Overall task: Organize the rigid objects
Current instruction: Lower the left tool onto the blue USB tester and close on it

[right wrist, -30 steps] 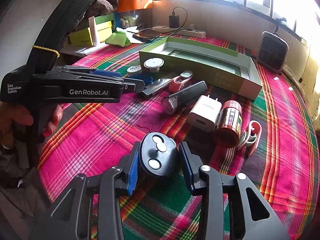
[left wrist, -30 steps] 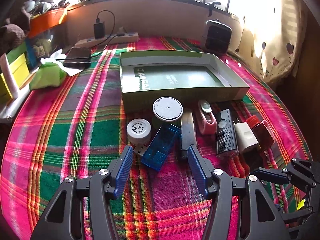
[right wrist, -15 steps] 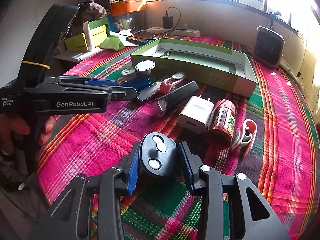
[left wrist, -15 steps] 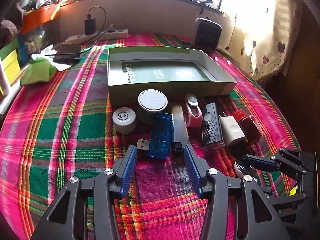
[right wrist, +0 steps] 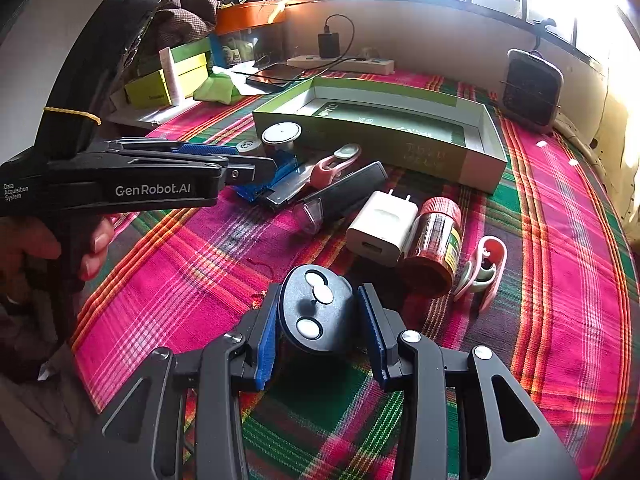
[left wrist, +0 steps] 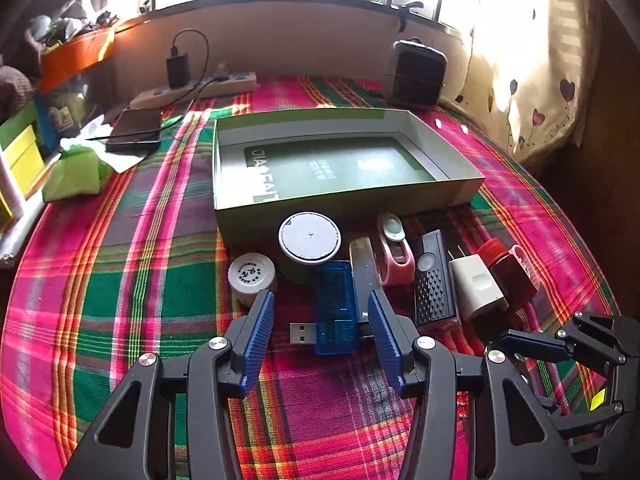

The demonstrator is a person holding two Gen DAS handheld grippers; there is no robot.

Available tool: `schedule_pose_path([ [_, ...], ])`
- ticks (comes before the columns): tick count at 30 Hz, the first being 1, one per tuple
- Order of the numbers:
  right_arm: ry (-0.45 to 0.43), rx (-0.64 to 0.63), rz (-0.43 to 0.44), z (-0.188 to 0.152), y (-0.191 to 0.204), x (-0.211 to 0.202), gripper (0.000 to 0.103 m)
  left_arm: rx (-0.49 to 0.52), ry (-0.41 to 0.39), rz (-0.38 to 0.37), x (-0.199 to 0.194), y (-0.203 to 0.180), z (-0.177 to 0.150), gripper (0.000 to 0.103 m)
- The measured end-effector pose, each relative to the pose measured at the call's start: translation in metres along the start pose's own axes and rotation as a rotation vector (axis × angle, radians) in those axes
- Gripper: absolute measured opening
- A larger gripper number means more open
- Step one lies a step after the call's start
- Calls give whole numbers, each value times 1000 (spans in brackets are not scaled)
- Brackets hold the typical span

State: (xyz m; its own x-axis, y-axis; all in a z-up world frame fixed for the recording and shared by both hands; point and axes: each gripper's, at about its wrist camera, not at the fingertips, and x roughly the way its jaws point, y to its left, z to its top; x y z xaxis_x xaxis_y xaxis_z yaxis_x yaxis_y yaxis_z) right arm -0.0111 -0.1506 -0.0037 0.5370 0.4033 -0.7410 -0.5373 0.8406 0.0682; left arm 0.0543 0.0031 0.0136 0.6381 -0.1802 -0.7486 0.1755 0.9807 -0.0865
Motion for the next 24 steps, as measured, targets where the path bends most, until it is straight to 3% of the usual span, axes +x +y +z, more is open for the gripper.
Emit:
schedule_pose_path([
  [3, 0, 6, 0, 0, -1, 1, 39, 11, 11, -9, 6, -2, 1, 47],
  [9, 0, 10, 3, 0, -2, 1, 39, -1, 10, -24, 8, 0, 3, 31],
  [21, 0, 15, 9, 1, -3, 2, 39, -5, 10, -26, 9, 2, 3, 29],
  [24, 0, 16, 9, 1, -3, 2, 39, -7, 11, -37, 9, 2, 3, 21],
])
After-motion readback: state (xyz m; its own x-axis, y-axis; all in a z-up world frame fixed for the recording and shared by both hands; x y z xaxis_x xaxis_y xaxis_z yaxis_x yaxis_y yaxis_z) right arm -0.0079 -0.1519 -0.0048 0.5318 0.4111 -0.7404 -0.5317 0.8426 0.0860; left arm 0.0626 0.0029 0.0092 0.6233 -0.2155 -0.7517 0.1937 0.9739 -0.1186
